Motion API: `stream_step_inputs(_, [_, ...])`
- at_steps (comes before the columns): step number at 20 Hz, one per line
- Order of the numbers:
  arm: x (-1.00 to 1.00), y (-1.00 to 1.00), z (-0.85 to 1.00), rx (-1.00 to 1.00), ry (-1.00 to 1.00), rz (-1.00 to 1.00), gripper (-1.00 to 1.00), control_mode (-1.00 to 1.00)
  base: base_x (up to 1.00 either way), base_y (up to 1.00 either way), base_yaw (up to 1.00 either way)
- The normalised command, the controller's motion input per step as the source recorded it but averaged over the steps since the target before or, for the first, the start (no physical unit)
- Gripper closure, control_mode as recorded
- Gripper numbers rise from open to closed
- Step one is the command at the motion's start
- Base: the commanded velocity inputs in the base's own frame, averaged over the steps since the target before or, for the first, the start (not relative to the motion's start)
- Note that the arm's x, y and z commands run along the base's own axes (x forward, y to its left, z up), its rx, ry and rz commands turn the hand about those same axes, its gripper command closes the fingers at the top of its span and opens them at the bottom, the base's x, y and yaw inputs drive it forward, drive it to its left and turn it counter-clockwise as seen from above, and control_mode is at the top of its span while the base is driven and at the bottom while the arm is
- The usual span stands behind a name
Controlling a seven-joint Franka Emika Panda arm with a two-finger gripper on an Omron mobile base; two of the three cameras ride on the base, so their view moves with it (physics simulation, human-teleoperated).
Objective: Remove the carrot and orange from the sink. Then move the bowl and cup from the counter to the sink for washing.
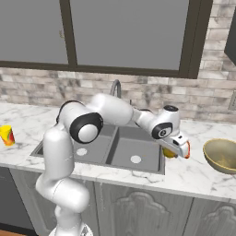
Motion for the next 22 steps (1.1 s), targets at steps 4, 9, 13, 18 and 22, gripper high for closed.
stream_step_inputs(4, [-0.05,-0.40,0.00,-0.01,0.03,0.00,1.00,-1.00,0.00,0.00,0.00])
stream_step_inputs(9, [-0.06,-0.41,0.00,0.00,0.06,0.00,1.00,-1.00,0.00,0.00,0.00])
stream_step_inputs(13, [0.00,-0.40,-0.06,0.00,0.03,0.00,1.00,-1.00,0.00,0.00,0.00])
stream_step_inputs(18, [-0.04,-0.35,-0.11,0.00,0.01,0.00,1.00,-1.00,0.00,0.00,0.00])
stream_step_inputs(22, [-0.04,-0.19,-0.19,0.01,0.00,0.00,1.00,-1.00,0.00,0.00,0.00])
